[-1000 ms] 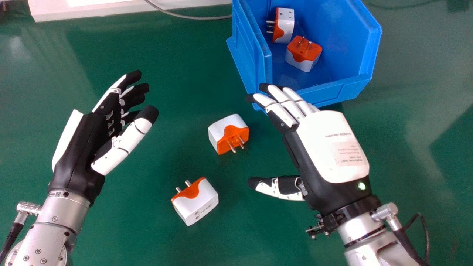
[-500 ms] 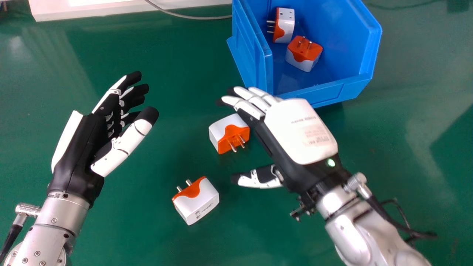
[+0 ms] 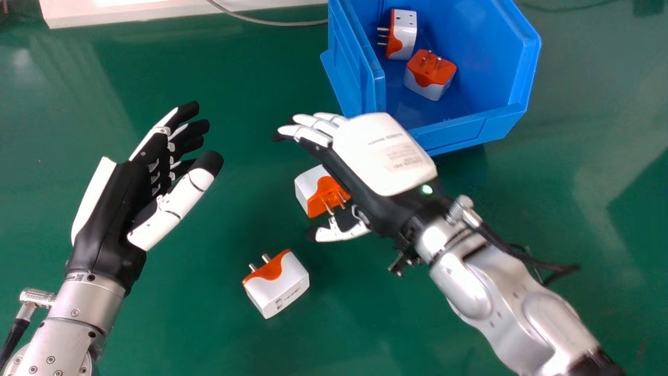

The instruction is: Pick all objects and put in blue box

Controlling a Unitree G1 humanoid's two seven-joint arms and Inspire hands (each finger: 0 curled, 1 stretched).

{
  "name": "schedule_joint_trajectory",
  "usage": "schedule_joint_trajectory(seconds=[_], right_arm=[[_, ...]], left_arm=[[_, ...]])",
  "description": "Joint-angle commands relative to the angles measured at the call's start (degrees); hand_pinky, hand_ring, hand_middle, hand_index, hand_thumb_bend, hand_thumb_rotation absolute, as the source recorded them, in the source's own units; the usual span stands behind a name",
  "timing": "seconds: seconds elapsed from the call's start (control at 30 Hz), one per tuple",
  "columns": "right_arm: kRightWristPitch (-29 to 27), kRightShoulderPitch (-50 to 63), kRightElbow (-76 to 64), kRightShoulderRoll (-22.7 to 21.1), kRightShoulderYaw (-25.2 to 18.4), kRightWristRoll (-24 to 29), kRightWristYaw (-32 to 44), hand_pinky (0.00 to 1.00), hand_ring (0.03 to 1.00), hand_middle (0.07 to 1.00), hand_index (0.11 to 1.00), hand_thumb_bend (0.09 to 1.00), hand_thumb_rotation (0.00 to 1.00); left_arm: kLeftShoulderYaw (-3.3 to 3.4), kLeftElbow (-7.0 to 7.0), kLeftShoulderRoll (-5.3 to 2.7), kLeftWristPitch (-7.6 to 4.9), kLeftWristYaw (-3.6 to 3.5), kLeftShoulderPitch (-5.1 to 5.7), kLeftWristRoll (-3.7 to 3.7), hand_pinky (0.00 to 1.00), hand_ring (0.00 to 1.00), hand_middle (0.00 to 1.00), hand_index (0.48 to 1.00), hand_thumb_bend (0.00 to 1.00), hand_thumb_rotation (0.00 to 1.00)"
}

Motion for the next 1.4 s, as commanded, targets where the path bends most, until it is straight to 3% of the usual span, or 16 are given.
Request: schedule_joint_trajectory(seconds=[0.0,0.3,0.4,0.63,0.83,0.97,1.13,1.37], right_arm=[[0.4,-3.9,2.0,0.6,0.8,-0.6,0.9,0.72,0.845,0.853,0.794,0.509,0.0],[0.3,-11.1,11.2,1.0,3.4,-1.1,2.6,0.7,0.826,0.839,0.776,0.477,0.0],[-0.2,-13.1,13.7,0.8,4.3,-1.1,3.4,0.69,0.817,0.83,0.766,0.396,0.0],[-1.7,-18.0,17.1,-0.9,6.1,-0.7,9.9,0.67,0.808,0.82,0.757,0.274,0.0],[-2.5,-20.3,16.6,-2.9,7.0,-0.5,16.4,0.66,0.815,0.825,0.76,0.257,0.0],[-2.6,-21.6,17.7,-3.4,7.8,-1.1,18.7,0.67,0.832,0.842,0.775,0.292,0.0],[-3.4,-24.0,20.7,-3.3,9.1,-2.2,19.0,0.67,0.835,0.845,0.779,0.439,0.0],[-3.9,-26.0,23.1,-3.2,10.0,-3.2,18.7,0.66,0.82,0.831,0.762,0.543,0.0]], left_arm=[[0.34,-2.21,0.19,0.25,0.23,0.35,-0.28,0.85,0.9,0.89,0.91,0.65,0.65],[0.45,-4.19,0.2,2.44,0.06,0.42,-0.82,0.85,0.9,0.89,0.91,0.65,0.65],[0.47,-4.92,0.14,3.39,0.0,0.44,-1.13,0.85,0.9,0.89,0.91,0.64,0.65],[0.54,-6.15,0.04,5.65,0.04,0.14,-1.71,0.85,0.9,0.89,0.91,0.63,0.64],[0.44,-7.09,0.0,6.87,0.2,0.04,-1.8,0.85,0.89,0.89,0.909,0.64,0.64],[0.35,-7.71,-0.03,7.58,0.39,-0.01,-1.67,0.84,0.89,0.89,0.909,0.64,0.64],[0.3,-8.58,-0.06,8.26,0.62,0.19,-1.59,0.84,0.89,0.89,0.909,0.65,0.64],[0.13,-9.79,-0.15,9.12,0.94,0.54,-1.42,0.84,0.89,0.89,0.908,0.65,0.64]])
